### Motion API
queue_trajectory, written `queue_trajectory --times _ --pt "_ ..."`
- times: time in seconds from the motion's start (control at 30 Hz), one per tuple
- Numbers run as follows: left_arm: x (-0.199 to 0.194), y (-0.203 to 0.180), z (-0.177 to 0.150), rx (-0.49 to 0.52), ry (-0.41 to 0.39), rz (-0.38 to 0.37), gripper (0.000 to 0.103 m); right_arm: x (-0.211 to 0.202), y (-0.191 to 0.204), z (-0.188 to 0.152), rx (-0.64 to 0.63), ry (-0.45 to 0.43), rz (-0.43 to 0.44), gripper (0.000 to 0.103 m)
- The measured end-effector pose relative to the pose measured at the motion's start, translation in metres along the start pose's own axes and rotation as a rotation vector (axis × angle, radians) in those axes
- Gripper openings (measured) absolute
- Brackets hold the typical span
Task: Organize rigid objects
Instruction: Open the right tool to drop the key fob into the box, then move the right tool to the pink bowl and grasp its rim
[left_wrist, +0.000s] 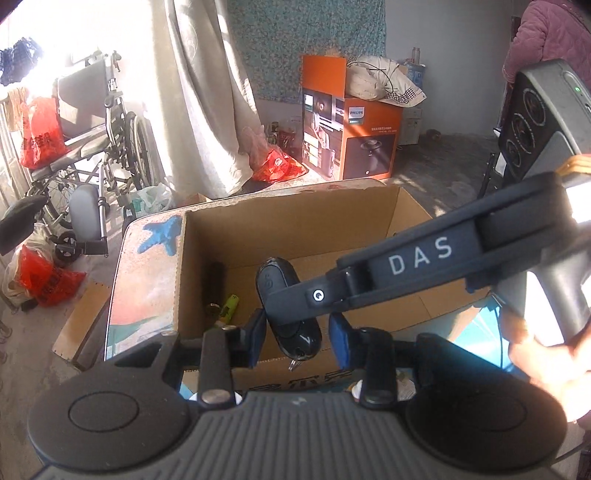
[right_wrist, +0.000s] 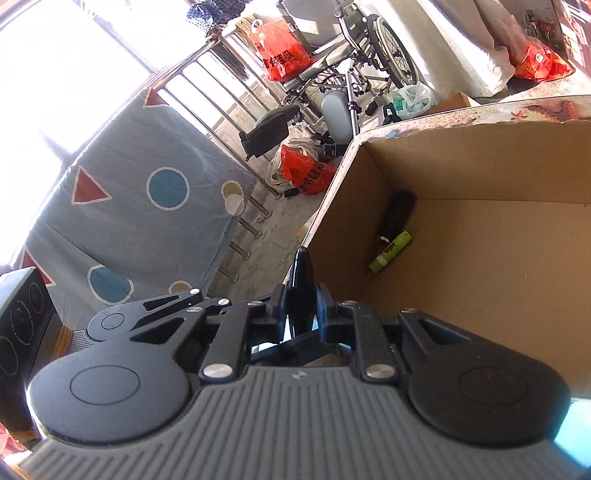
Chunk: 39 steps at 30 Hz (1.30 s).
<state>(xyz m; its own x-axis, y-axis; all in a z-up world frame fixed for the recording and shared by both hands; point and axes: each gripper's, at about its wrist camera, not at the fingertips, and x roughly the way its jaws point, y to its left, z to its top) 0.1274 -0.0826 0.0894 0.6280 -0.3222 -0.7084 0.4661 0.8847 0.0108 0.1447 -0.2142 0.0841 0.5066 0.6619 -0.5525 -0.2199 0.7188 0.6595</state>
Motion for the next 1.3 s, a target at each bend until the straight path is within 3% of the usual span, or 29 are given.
queue_trajectory --times 0.13,0.27,0.43,0.57,0.67,0.73,0.9,1.07,1.2,1.3 --pt "0.045 0.03 0.011 -0.061 0.097 0.033 0.038 0.048 -0.032 0.033 0.137 0.085 0.027 0.015" --pt "0.059 0.053 0.007 -0.104 0.145 0.067 0.04 0.085 -0.048 0.046 0.184 0.128 -0.017 0.015" --pt "0.057 0.064 0.006 -0.111 0.13 0.101 0.041 0.123 -0.062 0.05 0.228 0.199 -0.078 0.015" --pt "0.055 0.067 0.007 -0.123 0.119 0.087 0.042 0.147 -0.072 0.044 0.271 0.266 -0.108 0.017" --pt "0.05 0.067 0.007 -0.126 0.105 0.089 0.042 0.15 -0.075 0.04 0.288 0.27 -0.118 0.02" --pt "0.045 0.065 0.007 -0.128 0.092 0.087 0.042 0.145 -0.075 0.039 0.292 0.256 -0.117 0.024" --pt "0.017 0.062 0.005 -0.158 0.036 0.05 0.047 0.107 -0.07 0.034 0.28 0.194 -0.095 0.025" --pt "-0.02 0.052 -0.011 -0.168 -0.011 0.007 0.049 0.036 -0.054 0.018 0.232 0.087 -0.055 0.025" --pt "-0.049 0.043 -0.034 -0.178 -0.032 -0.037 0.053 -0.028 -0.038 -0.013 0.155 0.007 -0.027 0.026" --pt "-0.063 0.035 -0.059 -0.18 -0.023 -0.08 0.056 -0.062 -0.027 -0.055 0.09 -0.018 -0.036 0.026"
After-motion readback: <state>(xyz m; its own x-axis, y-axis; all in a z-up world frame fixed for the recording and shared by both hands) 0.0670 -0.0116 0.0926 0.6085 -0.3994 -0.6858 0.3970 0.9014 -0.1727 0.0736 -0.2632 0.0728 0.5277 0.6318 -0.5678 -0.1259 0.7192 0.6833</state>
